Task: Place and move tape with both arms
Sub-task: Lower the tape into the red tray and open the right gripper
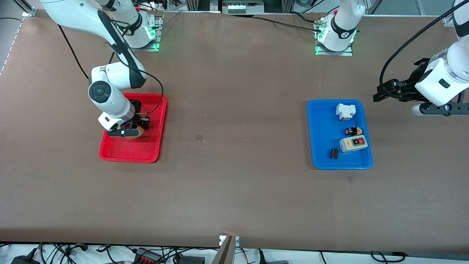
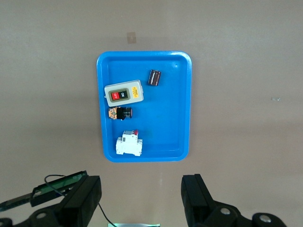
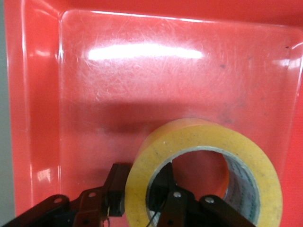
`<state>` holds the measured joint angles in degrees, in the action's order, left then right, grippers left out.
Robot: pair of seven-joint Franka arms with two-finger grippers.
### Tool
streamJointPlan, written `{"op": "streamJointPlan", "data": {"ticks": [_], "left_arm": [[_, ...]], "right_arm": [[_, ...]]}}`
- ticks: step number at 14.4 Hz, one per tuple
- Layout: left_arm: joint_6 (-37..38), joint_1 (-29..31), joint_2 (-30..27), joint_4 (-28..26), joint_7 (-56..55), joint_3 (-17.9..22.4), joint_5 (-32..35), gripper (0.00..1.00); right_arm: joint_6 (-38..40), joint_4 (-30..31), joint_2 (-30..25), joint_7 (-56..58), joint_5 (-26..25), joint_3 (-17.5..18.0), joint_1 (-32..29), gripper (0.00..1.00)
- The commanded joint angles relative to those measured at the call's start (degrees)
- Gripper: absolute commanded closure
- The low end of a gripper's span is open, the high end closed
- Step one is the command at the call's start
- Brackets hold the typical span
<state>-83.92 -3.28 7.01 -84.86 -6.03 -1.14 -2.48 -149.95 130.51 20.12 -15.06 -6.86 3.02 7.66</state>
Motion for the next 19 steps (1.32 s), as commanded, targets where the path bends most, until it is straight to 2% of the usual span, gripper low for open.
{"op": "streamJointPlan", "data": {"ticks": [1,2,3,5,7,10,13,16,17,19], "left_arm": [[0.2,0.2,-0.6,-0.3,1.1,-0.1,-0.2,0.00],[0.2,0.2,-0.7,-0.3,1.1,-0.1,-0.2,0.00],[0.2,0.2,-0.7,-0.4,1.2,-0.1,-0.2,0.00],[-0.1,0.3,-0.9,-0.7,1.3,0.0,-0.1,0.00],[-0.9,0.5,-1.0,-0.7,1.3,-0.1,0.3,0.00],[-3.7,0.6,-1.0,-0.9,1.4,0.1,0.7,0.00],[-7.0,0.6,-0.9,-1.5,1.4,-0.1,2.9,0.00],[-8.3,0.6,-0.9,-1.9,1.4,-0.1,3.3,0.00],[-8.4,0.6,-0.9,-1.9,1.4,0.0,3.3,0.00],[-8.4,0.6,-0.9,-1.9,1.4,0.0,3.3,0.00]], "right_arm": [[-0.3,-0.2,-1.9,1.5,0.7,1.0,-1.3,0.17],[-0.3,-0.2,-2.5,1.3,0.8,1.0,-1.2,0.08],[0.0,-0.5,-3.8,1.2,0.8,1.0,-1.2,0.04],[7.0,-4.4,-5.9,1.3,0.8,1.0,-1.2,0.03],[17.3,-10.6,-7.7,0.8,0.8,1.0,-1.2,0.03],[28.0,-20.1,-9.8,1.3,0.8,0.7,-1.2,0.02],[43.6,-34.4,-10.1,1.4,0.9,0.7,-1.5,0.02],[56.7,-44.4,-10.5,1.5,2.0,0.1,-1.6,0.02],[58.8,-45.1,-12.0,1.6,2.7,-0.7,-1.6,0.02],[58.9,-40.9,-17.7,1.3,3.3,-1.9,-1.9,0.02]]}}
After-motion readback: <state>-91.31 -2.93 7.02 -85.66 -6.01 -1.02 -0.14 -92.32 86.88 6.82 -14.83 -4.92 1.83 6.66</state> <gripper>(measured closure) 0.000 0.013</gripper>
